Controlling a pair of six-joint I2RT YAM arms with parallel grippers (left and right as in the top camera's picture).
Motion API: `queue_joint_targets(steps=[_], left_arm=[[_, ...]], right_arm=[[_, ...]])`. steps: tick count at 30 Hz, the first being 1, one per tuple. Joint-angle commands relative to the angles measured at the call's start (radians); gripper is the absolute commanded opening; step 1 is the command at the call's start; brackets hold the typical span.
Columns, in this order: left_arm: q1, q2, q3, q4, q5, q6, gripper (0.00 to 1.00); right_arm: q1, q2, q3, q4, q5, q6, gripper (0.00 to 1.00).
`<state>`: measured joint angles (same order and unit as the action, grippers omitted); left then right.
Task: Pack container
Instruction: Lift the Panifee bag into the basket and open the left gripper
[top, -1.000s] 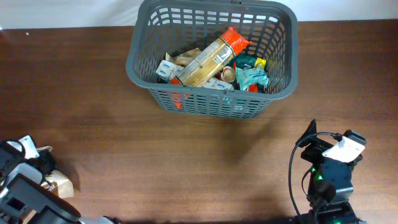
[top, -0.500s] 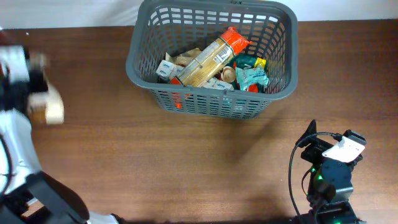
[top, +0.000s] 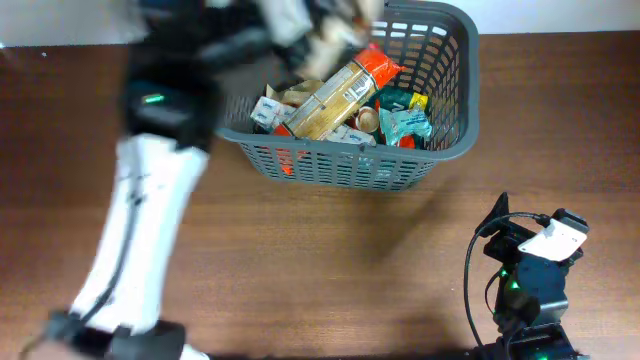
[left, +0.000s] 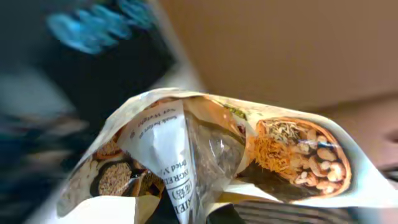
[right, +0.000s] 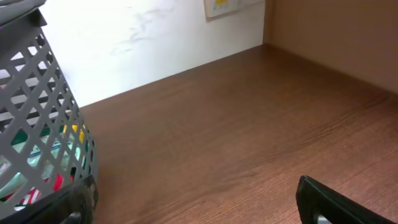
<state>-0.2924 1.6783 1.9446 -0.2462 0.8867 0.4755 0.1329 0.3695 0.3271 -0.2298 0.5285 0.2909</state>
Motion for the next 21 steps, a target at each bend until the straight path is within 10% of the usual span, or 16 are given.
queue_joint_targets(steps=[1,12,13,15,21], left_arm=[[-0.101,0.2,-0.011,-0.108,0.066,0.128,0.02],[-0.159,0.525,-0.011,-0.26,0.067,0.116,0.02],[-0.166,0.534,-0.011,-0.269,0.067,0.116,0.16],[-0.177,0.54,-0.011,-0.271,0.067,0.116,0.93],[-0.162,0.462,0.097,-0.29,-0.144,0.026,0.99]], right_arm=[[0.005,-0.007,0.019,0.009,-0.016,0.002,0.99],[0.005,-0.007,0.019,0.001,-0.047,0.002,0.99],[0.005,-0.007,0.019,0.001,-0.047,0.002,0.99],[0.005,-0.007,0.019,0.001,-0.047,0.002,0.99],[0.005,-0.007,0.026,0.163,-0.047,-0.196,0.99]])
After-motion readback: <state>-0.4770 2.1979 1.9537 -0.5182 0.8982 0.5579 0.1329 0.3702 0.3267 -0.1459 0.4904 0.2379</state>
